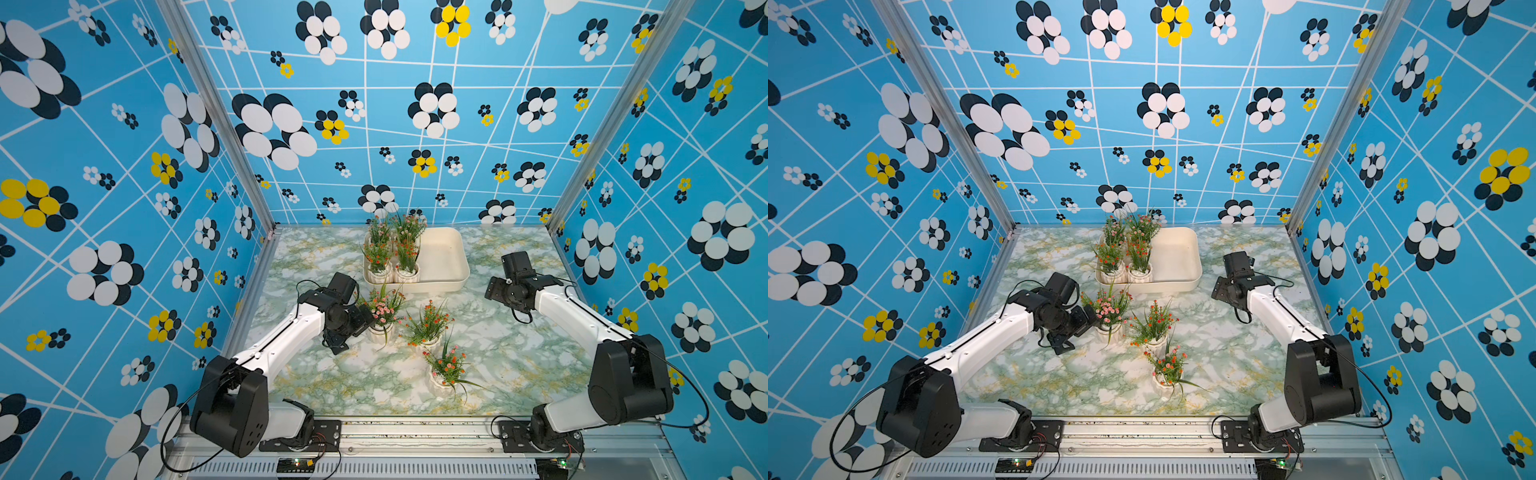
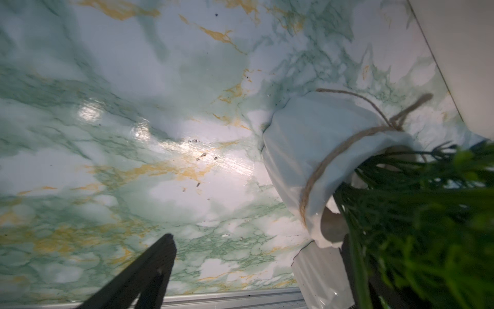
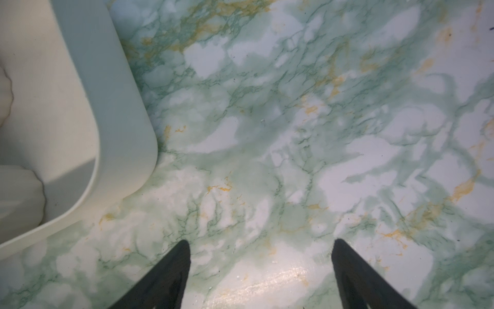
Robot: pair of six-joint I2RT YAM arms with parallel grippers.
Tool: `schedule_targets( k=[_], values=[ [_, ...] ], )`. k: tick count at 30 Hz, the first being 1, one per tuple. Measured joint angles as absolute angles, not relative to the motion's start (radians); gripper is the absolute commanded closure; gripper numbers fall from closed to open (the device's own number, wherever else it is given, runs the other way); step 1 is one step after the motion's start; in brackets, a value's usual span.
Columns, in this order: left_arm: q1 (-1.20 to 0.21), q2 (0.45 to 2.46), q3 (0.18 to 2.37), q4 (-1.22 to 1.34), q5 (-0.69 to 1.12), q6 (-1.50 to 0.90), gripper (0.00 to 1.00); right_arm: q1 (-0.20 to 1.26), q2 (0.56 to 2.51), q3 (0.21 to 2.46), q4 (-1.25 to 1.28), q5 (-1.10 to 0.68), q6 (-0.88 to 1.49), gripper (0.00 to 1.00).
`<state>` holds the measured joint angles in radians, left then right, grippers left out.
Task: Put the potted gypsophila into the storage box
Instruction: Pick up the baby's breath potted plant from the center of the board.
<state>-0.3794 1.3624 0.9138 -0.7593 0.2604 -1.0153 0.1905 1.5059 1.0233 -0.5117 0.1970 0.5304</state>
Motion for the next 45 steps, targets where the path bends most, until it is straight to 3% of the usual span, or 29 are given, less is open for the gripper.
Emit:
schedule_targets(
  k=[12, 17, 29, 32, 45],
  values=[
    [-0.392, 1.412, 0.92, -0.735, 0.248, -1.032, 0.21, 0.182, 1.585, 1.028, -0.486, 0.165, 0.515, 0.14],
    [-0.392, 1.414, 0.927, -0.728, 0.24, -1.029, 0.38, 0.182, 1.604, 1.033, -0.487, 0.16, 0.514, 0.15],
    [-0.395, 1.449, 0.958, -0.723, 0.228, -1.008, 0.56, 0.182, 1.636, 1.056, -0.484, 0.142, 0.512, 0.16],
    [-0.395, 1.452, 0.964, -0.72, 0.228, -1.0, 0.65, 0.182, 1.641, 1.056, -0.484, 0.139, 0.512, 0.16],
    [-0.396, 1.477, 0.985, -0.718, 0.228, -0.974, 0.8, 0.182, 1.65, 1.063, -0.483, 0.118, 0.512, 0.16]
  ],
)
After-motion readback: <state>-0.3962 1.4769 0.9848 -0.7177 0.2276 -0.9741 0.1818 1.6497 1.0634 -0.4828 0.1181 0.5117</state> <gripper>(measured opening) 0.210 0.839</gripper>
